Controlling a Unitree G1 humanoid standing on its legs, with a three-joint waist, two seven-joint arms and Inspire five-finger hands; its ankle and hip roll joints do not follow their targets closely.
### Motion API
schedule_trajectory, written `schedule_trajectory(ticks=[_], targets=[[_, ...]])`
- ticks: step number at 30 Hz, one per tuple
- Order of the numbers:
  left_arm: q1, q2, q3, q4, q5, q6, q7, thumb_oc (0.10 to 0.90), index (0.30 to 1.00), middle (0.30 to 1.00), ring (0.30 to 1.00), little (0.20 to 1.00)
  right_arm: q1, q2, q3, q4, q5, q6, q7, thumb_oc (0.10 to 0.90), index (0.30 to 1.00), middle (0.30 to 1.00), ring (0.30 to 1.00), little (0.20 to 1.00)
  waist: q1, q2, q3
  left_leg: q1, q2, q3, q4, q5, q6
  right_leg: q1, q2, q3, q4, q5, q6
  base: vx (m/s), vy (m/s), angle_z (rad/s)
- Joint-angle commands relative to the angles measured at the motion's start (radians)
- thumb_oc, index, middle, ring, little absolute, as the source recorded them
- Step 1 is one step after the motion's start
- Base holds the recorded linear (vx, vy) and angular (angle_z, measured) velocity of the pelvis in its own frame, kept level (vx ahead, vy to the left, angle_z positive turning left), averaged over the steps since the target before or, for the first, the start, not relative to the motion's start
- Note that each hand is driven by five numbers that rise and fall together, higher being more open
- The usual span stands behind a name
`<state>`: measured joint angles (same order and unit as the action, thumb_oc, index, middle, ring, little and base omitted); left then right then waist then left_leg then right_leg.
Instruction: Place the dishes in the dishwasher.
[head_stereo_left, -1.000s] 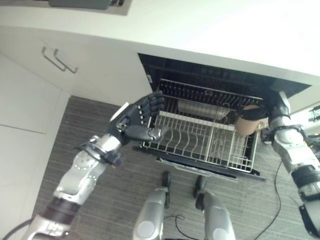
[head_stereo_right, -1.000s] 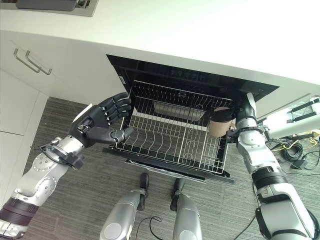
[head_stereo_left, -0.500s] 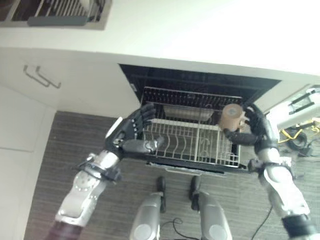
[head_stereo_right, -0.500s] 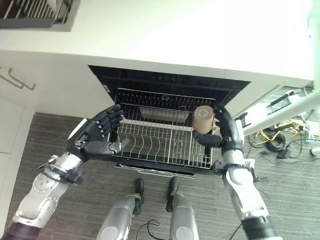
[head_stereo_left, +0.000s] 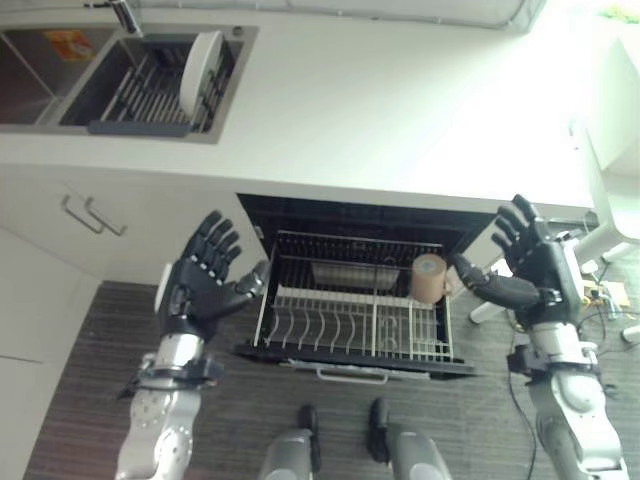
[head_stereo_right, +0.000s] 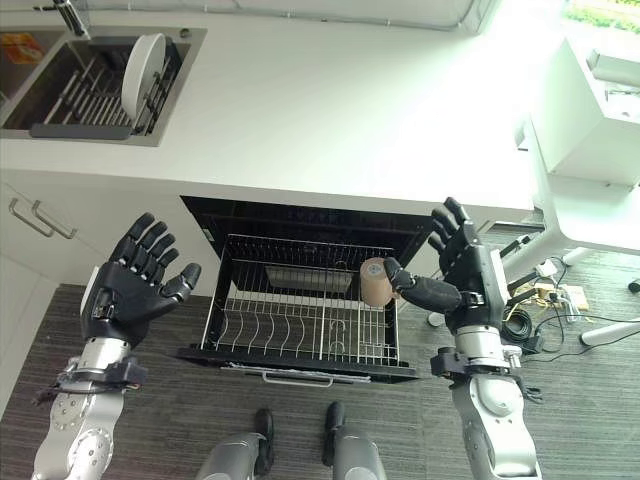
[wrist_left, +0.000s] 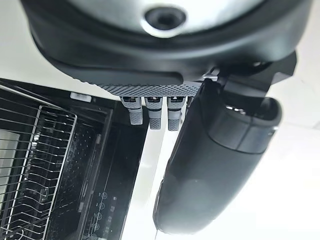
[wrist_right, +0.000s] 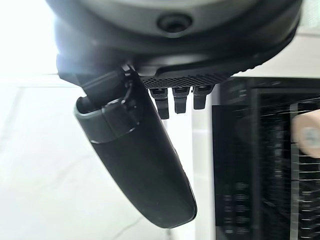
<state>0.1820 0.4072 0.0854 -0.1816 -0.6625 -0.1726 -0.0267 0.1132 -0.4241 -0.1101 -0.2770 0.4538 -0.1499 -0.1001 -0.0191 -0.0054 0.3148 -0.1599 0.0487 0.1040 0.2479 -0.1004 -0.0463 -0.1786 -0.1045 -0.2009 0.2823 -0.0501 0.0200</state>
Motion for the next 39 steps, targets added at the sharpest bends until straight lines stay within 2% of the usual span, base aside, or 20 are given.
schedule_trajectory(ticks=[1,2,3,4,6,8,9,10,11,13,14,16,17,18,20,21,23,26,29,39], targets=[[-0.063,0.015,0.036,-0.133,-0.051,-0.14,-0.029,0.8,0.9,0.9,0.9,0.9,-0.051,-0.074,-0.052,-0.059,0.023,-0.143,-0.028,0.8,0.9,0.9,0.9,0.9,0.0,-0.012,-0.053,0.056,0.072,0.128,0.052,-0.014,-0.046,0.06,-0.023,0.015,0.018,-0.087,0.081,0.07,0.242,0.26],[-0.093,0.006,0.008,-0.121,-0.063,-0.155,-0.032,0.8,0.9,0.9,0.9,0.9,-0.067,-0.094,-0.068,-0.044,0.017,-0.155,-0.048,0.8,0.9,0.9,0.9,0.9,-0.006,-0.028,-0.036,0.048,0.145,0.139,0.052,0.046,-0.081,0.074,-0.051,0.007,0.018,-0.07,0.081,0.06,0.309,0.56],[-0.093,0.001,0.004,-0.12,-0.067,-0.164,-0.036,0.8,0.9,0.9,0.9,0.9,-0.071,-0.101,-0.076,-0.042,0.021,-0.161,-0.045,0.8,0.9,0.9,0.9,0.9,-0.009,-0.029,-0.031,0.044,0.165,0.121,0.052,0.046,-0.089,0.077,-0.055,0.013,0.018,-0.065,0.085,0.1,0.663,1.08],[-0.073,-0.017,0.003,-0.13,-0.071,-0.198,-0.04,0.8,0.9,0.9,0.9,0.9,-0.086,-0.11,-0.087,-0.038,0.038,-0.162,-0.025,0.8,0.9,0.9,0.9,0.9,-0.003,-0.025,-0.032,0.032,0.192,0.029,0.052,0.035,-0.1,0.076,-0.059,0.055,0.018,-0.067,0.097,0.09,0.635,0.8],[-0.048,-0.035,0.01,-0.149,-0.064,-0.227,-0.033,0.8,0.9,0.9,0.9,0.9,-0.108,-0.125,-0.09,-0.044,0.058,-0.149,-0.012,0.8,0.9,0.9,0.9,0.9,0.011,-0.024,-0.044,0.012,0.211,-0.086,0.052,0.028,-0.109,0.074,-0.066,0.119,0.018,-0.083,0.11,0.11,0.653,0.02],[-0.052,-0.039,0.015,-0.143,-0.059,-0.233,-0.03,0.8,0.9,0.9,0.9,0.9,-0.122,-0.131,-0.089,-0.047,0.06,-0.14,-0.022,0.8,0.9,0.9,0.9,0.9,0.01,-0.015,-0.061,0.009,0.207,-0.104,0.052,0.011,-0.111,0.073,-0.085,0.144,0.018,-0.09,0.132,0.11,0.677,-0.88],[-0.079,-0.029,0.01,-0.112,-0.05,-0.224,-0.035,0.8,0.9,0.9,0.9,0.9,-0.111,-0.11,-0.095,-0.055,0.06,-0.143,-0.032,0.8,0.9,0.9,0.9,0.9,-0.005,-0.011,-0.086,-0.002,0.205,-0.074,0.052,-0.004,-0.123,0.064,-0.145,0.138,0.018,-0.075,0.181,0.11,0.808,-1.02],[-0.093,-0.018,0.012,-0.101,-0.056,-0.212,-0.048,0.8,0.9,0.9,0.9,0.9,-0.091,-0.099,-0.105,-0.065,0.055,-0.149,-0.037,0.8,0.9,0.9,0.9,0.9,-0.011,-0.014,-0.094,-0.003,0.188,-0.064,0.052,-0.012,-0.121,0.059,-0.175,0.134,0.018,-0.055,0.208,0.09,0.698,-0.72],[-0.105,-0.008,0.016,-0.093,-0.058,-0.2,-0.064,0.8,0.9,0.9,0.9,0.9,-0.071,-0.087,-0.112,-0.078,0.057,-0.155,-0.045,0.8,0.9,0.9,0.9,0.9,-0.014,-0.02,-0.099,0.0,0.162,-0.056,0.052,-0.023,-0.112,0.052,-0.202,0.133,0.018,-0.034,0.227,0.06,0.409,-0.14],[-0.104,0.001,0.026,-0.084,-0.038,-0.202,-0.072,0.8,0.9,0.9,0.9,0.9,-0.041,-0.061,-0.122,-0.09,0.069,-0.157,-0.032,0.8,0.9,0.9,0.9,0.9,-0.014,-0.035,-0.103,0.016,0.115,-0.037,0.052,-0.049,-0.092,0.037,-0.25,0.125,0.018,0.036,0.235,0.06,0.396,0.21],[-0.092,0.009,0.04,-0.095,-0.05,-0.194,-0.064,0.8,0.9,0.9,0.9,0.9,-0.038,-0.039,-0.113,-0.087,0.067,-0.156,-0.01,0.8,0.9,0.9,0.9,0.9,0.004,-0.047,-0.1,0.035,0.092,-0.008,0.052,-0.064,-0.082,0.032,-0.3,0.067,0.018,0.126,0.24,0.04,0.378,0.1],[-0.074,0.013,0.067,-0.117,-0.037,-0.179,-0.039,0.8,0.9,0.9,0.9,0.9,-0.067,-0.011,-0.075,-0.065,0.049,-0.157,0.021,0.8,0.9,0.9,0.9,0.9,0.045,-0.049,-0.092,0.069,0.096,0.046,0.052,-0.087,-0.078,0.048,-0.337,-0.076,0.018,0.173,0.242,-0.01,0.324,-0.57],[-0.074,0.017,0.075,-0.122,-0.025,-0.176,-0.029,0.8,0.9,0.9,0.9,0.9,-0.085,-0.005,-0.06,-0.057,0.041,-0.157,0.023,0.8,0.9,0.9,0.9,0.9,0.056,-0.048,-0.093,0.066,0.091,0.068,0.052,-0.079,-0.065,0.064,-0.326,-0.122,0.018,0.176,0.238,-0.02,0.329,-1.31],[-0.077,0.029,0.073,-0.119,-0.014,-0.172,-0.024,0.8,0.9,0.9,0.9,0.9,-0.099,-0.003,-0.045,-0.052,0.031,-0.153,0.007,0.8,0.9,0.9,0.9,0.9,0.06,-0.038,-0.091,0.076,0.088,0.076,0.052,-0.092,-0.048,0.093,-0.277,-0.135,0.018,0.12,0.227,-0.04,0.362,-1.21],[-0.1,0.041,0.053,-0.112,0.013,-0.159,-0.017,0.8,0.9,0.9,0.9,0.9,-0.106,-0.012,-0.032,-0.051,0.016,-0.145,-0.018,0.8,0.9,0.9,0.9,0.9,0.053,-0.034,-0.1,0.064,0.052,0.056,0.052,-0.092,-0.007,0.125,-0.17,-0.123,0.018,0.072,0.192,0.03,0.318,-0.45],[-0.102,0.041,0.051,-0.111,0.016,-0.16,-0.016,0.8,0.9,0.9,0.9,0.9,-0.106,-0.012,-0.032,-0.051,0.014,-0.145,-0.019,0.8,0.9,0.9,0.9,0.9,0.051,-0.033,-0.099,0.06,0.052,0.055,0.052,-0.086,-0.006,0.122,-0.166,-0.124,0.018,0.076,0.187,0.06,0.247,-0.04],[-0.11,0.043,0.035,-0.1,0.009,-0.169,-0.029,0.8,0.9,0.9,0.9,0.9,-0.093,-0.034,-0.041,-0.055,0.025,-0.142,-0.021,0.8,0.9,0.9,0.9,0.9,0.034,-0.033,-0.101,0.062,0.024,0.028,0.052,-0.089,0.015,0.133,-0.059,-0.08,0.018,0.009,0.152,0.09,0.182,-0.01],[-0.111,0.034,0.016,-0.105,0.025,-0.173,-0.058,0.8,0.9,0.9,0.9,0.9,-0.072,-0.06,-0.072,-0.052,0.061,-0.148,-0.005,0.8,0.9,0.9,0.9,0.9,0.016,-0.038,-0.111,0.054,-0.02,0.004,0.052,-0.075,0.023,0.119,0.031,-0.023,0.018,-0.078,0.09,0.1,0.088,0.35],[-0.112,0.025,-0.002,-0.115,0.032,-0.18,-0.066,0.8,0.9,0.9,0.9,0.9,-0.059,-0.079,-0.085,-0.049,0.078,-0.144,0.014,0.8,0.9,0.9,0.9,0.9,0.005,-0.032,-0.129,0.057,-0.043,-0.008,0.052,-0.077,0.024,0.103,0.051,0.037,0.018,-0.093,0.086,0.17,-0.027,0.47],[-0.098,0.003,0.011,-0.148,-0.034,-0.2,-0.105,0.8,0.9,0.9,0.9,0.9,-0.088,-0.074,-0.057,-0.059,0.024,-0.092,0.009,0.8,0.9,0.9,0.9,0.9,0.019,-0.019,-0.15,0.11,-0.039,0.014,0.052,-0.091,0.015,0.132,0.057,0.026,0.018,-0.126,0.056,0.11,-0.071,0.06]])
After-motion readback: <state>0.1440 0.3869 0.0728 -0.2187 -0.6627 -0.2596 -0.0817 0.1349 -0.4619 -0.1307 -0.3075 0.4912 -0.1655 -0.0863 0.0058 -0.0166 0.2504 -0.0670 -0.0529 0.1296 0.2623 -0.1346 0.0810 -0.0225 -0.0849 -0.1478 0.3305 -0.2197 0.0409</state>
